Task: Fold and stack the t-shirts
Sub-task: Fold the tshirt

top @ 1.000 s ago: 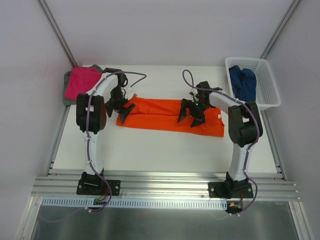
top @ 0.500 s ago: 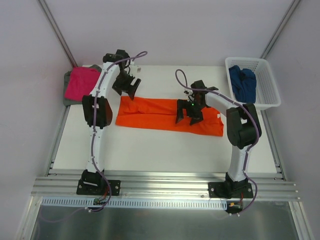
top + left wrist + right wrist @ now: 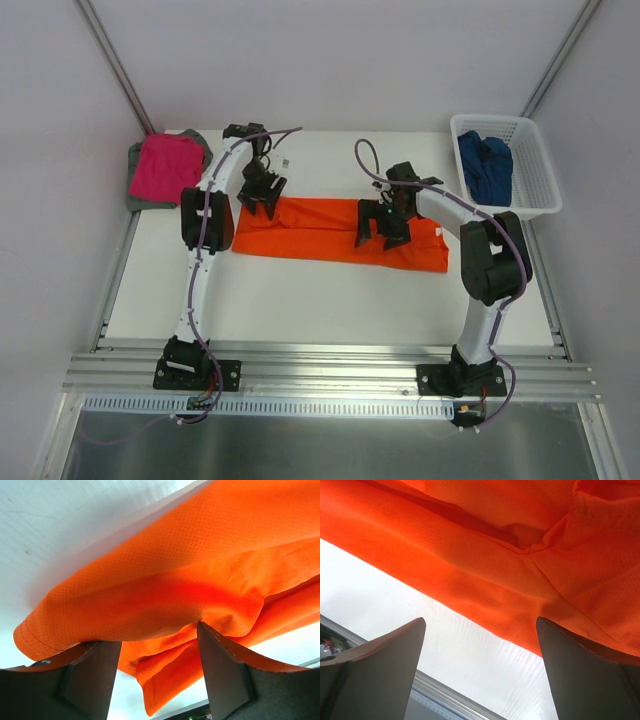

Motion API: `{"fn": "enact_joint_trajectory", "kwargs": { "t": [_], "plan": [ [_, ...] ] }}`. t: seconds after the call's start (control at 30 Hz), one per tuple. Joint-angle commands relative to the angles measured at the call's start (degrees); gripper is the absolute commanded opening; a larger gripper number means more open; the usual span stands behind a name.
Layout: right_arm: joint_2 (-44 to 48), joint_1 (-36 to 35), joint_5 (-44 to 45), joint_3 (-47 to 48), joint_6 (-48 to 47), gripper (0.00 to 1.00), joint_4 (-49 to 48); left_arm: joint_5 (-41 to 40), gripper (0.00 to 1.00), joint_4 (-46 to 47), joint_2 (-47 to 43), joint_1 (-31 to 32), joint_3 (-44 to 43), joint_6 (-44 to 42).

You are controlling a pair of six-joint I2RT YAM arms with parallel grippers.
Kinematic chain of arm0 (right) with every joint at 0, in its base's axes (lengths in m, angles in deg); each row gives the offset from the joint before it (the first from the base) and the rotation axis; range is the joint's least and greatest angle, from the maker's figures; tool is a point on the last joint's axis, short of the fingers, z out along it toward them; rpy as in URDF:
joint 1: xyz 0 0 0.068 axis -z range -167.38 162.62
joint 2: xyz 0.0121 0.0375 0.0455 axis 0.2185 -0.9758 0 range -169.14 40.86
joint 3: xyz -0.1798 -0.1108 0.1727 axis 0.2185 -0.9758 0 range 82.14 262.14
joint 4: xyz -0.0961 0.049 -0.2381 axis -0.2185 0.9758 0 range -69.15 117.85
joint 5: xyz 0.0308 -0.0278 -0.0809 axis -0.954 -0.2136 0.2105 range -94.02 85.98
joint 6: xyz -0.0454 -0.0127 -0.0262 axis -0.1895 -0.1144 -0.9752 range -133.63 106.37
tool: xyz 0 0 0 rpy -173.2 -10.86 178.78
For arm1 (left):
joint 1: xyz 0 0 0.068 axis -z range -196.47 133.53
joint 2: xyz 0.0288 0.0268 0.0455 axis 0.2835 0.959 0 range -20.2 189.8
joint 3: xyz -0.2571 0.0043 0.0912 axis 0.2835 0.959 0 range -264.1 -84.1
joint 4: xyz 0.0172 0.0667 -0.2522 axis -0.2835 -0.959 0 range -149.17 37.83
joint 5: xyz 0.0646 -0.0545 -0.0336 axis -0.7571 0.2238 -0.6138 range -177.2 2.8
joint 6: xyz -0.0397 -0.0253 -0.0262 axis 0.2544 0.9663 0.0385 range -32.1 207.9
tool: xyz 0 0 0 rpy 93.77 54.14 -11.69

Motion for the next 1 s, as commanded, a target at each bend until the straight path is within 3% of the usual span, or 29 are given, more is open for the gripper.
{"fn": "enact_joint_trajectory", "kwargs": {
  "t": [0.0, 0.13, 0.17, 0.23, 0.27, 0.37, 0.4, 0.97],
  "plan": [
    [3.4, 0.0, 0.5, -0.9, -0.8, 0.98, -0.5, 0.7, 0.60, -7.8, -5.0, -1.7, 1.8, 0.7],
    [2.2, 0.2, 1.2, -0.9, -0.6, 0.98, -0.7, 0.8, 0.45, -7.9, -6.1, -2.4, 7.0, 0.3],
    [1.9, 0.1, 1.2, -0.9, -0.5, 0.98, -0.8, 0.8, 0.36, -7.9, -6.0, -2.3, 7.7, 0.6],
    [1.6, 0.2, 0.7, -0.5, -0.4, 0.98, -1.0, 1.3, 0.34, -7.9, -5.9, -2.3, 8.8, 0.7],
    [1.2, 0.1, 0.5, -0.4, -0.2, 0.98, -1.0, 1.2, 0.26, -7.9, -5.8, -2.3, 9.2, 0.9],
    [0.9, 0.1, 0.2, -0.3, -0.2, 0.98, -1.1, 0.4, 0.19, -7.9, -6.0, -2.4, 9.3, 0.7],
    [0.8, 0.0, 0.2, -0.3, -0.1, 0.98, -1.1, 0.0, 0.10, -7.9, -6.3, -2.5, 9.3, 0.7],
    [0.1, -0.7, 0.4, -2.3, 0.3, 0.98, -1.1, -10.1, 0.01, -8.7, -9.1, -3.3, 8.6, -1.4]
  ]
}}
